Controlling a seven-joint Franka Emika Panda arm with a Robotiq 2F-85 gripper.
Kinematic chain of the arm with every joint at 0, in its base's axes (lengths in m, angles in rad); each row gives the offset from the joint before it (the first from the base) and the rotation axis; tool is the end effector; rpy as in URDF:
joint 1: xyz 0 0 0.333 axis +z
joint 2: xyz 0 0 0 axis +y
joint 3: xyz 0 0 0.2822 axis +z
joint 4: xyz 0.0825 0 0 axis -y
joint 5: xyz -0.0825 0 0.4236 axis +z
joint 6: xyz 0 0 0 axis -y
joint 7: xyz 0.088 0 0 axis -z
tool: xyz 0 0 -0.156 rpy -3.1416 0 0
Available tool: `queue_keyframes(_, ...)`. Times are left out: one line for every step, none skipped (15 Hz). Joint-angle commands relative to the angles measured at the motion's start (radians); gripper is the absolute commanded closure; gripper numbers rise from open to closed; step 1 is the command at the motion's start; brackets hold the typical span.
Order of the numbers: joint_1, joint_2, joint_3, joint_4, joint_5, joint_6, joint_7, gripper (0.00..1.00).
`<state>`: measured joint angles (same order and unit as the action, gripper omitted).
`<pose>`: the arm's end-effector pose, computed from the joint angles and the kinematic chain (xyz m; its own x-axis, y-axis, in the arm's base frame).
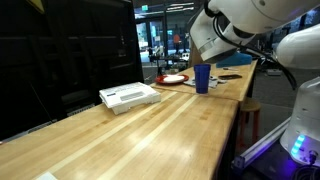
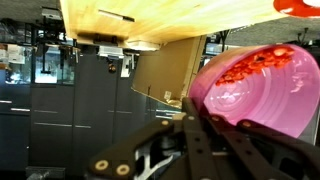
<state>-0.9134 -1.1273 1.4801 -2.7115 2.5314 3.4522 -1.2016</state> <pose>0.3708 -0.0240 0.3282 0.2178 -0.1251 0.9679 -0.6739 -0.7367 0.0565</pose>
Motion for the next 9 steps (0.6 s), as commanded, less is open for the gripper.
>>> queue_keyframes(0.004,-0.032,-0.02,0.024,0.025,0.004,-0.06,0.99)
queue_keyframes(0.005,-0.036,-0.023,0.03,0.025,0.004,-0.067,0.99)
queue_keyframes(0.007,-0.04,-0.023,0.036,0.026,0.004,-0.072,0.99)
queue_keyframes(0.007,-0.046,-0.022,0.042,0.028,0.004,-0.079,0.99)
queue_keyframes(0.008,-0.05,-0.022,0.047,0.03,0.004,-0.085,0.99)
queue_keyframes(0.01,-0.055,-0.022,0.051,0.034,0.004,-0.09,0.99)
queue_keyframes(0.011,-0.057,-0.022,0.055,0.037,0.004,-0.097,0.99)
queue_keyframes(0.011,-0.061,-0.023,0.059,0.042,0.004,-0.103,0.99)
queue_keyframes(0.011,-0.063,-0.022,0.062,0.046,0.004,-0.108,0.99)
